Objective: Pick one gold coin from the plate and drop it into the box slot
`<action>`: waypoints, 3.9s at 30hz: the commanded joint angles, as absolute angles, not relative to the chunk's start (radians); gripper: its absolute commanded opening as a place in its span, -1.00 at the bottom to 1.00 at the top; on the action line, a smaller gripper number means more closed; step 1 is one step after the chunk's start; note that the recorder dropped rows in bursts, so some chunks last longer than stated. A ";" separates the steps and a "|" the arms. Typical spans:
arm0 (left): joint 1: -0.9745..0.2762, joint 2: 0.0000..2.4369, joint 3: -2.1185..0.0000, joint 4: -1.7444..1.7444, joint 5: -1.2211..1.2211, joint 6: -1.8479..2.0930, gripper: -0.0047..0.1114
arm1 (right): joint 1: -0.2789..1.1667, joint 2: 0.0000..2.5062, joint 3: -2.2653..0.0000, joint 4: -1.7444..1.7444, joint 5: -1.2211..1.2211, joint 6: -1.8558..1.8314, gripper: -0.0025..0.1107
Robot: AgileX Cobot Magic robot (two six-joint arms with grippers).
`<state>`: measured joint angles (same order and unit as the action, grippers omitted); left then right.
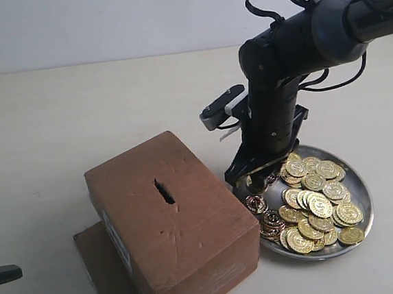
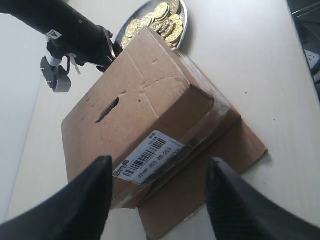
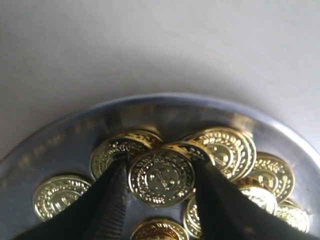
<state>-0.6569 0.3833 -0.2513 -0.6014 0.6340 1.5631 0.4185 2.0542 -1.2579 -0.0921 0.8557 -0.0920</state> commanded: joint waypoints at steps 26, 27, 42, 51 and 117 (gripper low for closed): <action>-0.723 0.412 -0.250 -0.841 0.476 2.096 0.02 | 0.419 1.544 -1.253 0.737 1.221 -0.953 -0.31; -0.723 0.421 -0.255 -0.850 0.476 2.096 0.02 | 0.419 1.526 -1.253 0.768 1.221 -0.958 -0.31; -0.840 0.550 -0.421 -0.850 0.413 2.096 0.02 | 0.695 1.482 -1.253 0.765 1.221 -0.943 -0.31; -1.038 0.626 -0.432 -0.821 0.410 2.096 -0.03 | 0.815 1.482 -1.244 0.728 1.221 -0.930 -0.31; -1.095 0.800 -0.490 -0.774 0.188 1.785 -0.92 | 0.815 1.316 -1.244 0.105 1.184 -0.458 0.17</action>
<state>-1.0919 0.7835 -0.4838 -0.7584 0.2695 1.9081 0.8126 1.3872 -1.2469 0.2732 1.2187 -0.6024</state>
